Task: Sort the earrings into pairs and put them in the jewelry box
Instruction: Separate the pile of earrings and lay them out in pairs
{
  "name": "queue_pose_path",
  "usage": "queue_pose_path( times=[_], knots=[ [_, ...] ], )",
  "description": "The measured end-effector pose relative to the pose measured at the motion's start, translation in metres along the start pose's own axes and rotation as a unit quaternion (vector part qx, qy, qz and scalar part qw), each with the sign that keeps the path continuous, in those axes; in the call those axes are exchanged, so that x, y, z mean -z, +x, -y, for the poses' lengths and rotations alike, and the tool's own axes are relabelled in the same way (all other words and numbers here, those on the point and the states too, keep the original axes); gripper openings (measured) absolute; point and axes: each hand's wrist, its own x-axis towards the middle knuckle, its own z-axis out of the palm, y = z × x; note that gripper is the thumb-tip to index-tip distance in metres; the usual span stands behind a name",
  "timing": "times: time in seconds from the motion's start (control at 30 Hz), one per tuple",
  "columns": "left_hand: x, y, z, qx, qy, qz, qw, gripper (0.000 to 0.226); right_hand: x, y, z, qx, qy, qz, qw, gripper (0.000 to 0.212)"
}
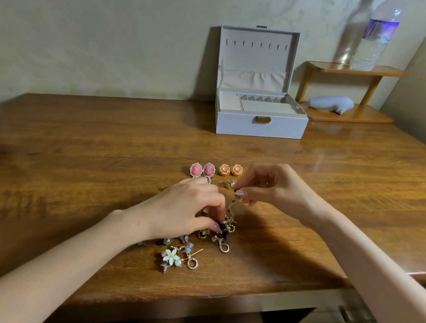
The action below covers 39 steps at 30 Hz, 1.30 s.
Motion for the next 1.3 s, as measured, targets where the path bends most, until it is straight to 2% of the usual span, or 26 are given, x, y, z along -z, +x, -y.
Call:
queue_pose_path(
  times=[0.17,0.33,0.47,0.57,0.67,0.87,0.97,1.0,1.07,1.2,1.3],
  knots=[
    [0.000,0.002,0.001,0.003,-0.015,-0.001,1.000,0.006,0.002,-0.004,-0.001,0.004,-0.007,0.001,1.000,0.011],
    [0.007,0.003,0.003,-0.007,-0.048,-0.020,0.999,0.011,0.002,-0.004,-0.001,0.004,0.007,-0.005,1.000,0.012],
    [0.019,0.005,-0.003,0.032,-0.143,-0.041,0.988,0.008,0.002,-0.003,0.002,0.007,0.012,-0.006,1.000,0.012],
    [0.025,0.004,-0.005,0.085,-0.264,-0.035,0.960,0.005,0.002,-0.003,0.004,0.010,0.011,-0.012,1.000,0.009],
    [0.028,0.004,-0.001,0.126,-0.386,-0.035,0.913,0.005,0.002,0.000,0.005,0.013,0.016,-0.021,1.000,0.012],
    [0.032,0.000,0.011,0.217,-0.506,-0.058,0.833,0.020,-0.002,0.009,0.011,0.014,0.031,-0.031,0.999,0.008],
    [0.034,-0.002,0.015,0.245,-0.529,-0.068,0.810,0.020,-0.005,0.012,0.013,0.014,0.030,-0.029,0.999,0.006],
    [0.034,-0.002,0.015,0.249,-0.524,-0.068,0.812,0.020,-0.006,0.013,0.013,0.013,0.028,-0.026,0.999,0.007],
    [0.034,-0.004,0.015,0.248,-0.472,-0.051,0.844,0.018,-0.007,0.013,0.013,0.011,0.022,-0.022,0.999,0.008],
    [0.027,-0.007,0.008,0.206,-0.273,0.029,0.939,0.011,-0.007,0.011,0.011,0.007,0.018,-0.012,1.000,0.008],
    [0.020,-0.006,0.000,0.182,-0.129,0.074,0.972,0.008,-0.006,0.009,0.010,0.004,0.015,-0.001,1.000,0.008]
  ],
)
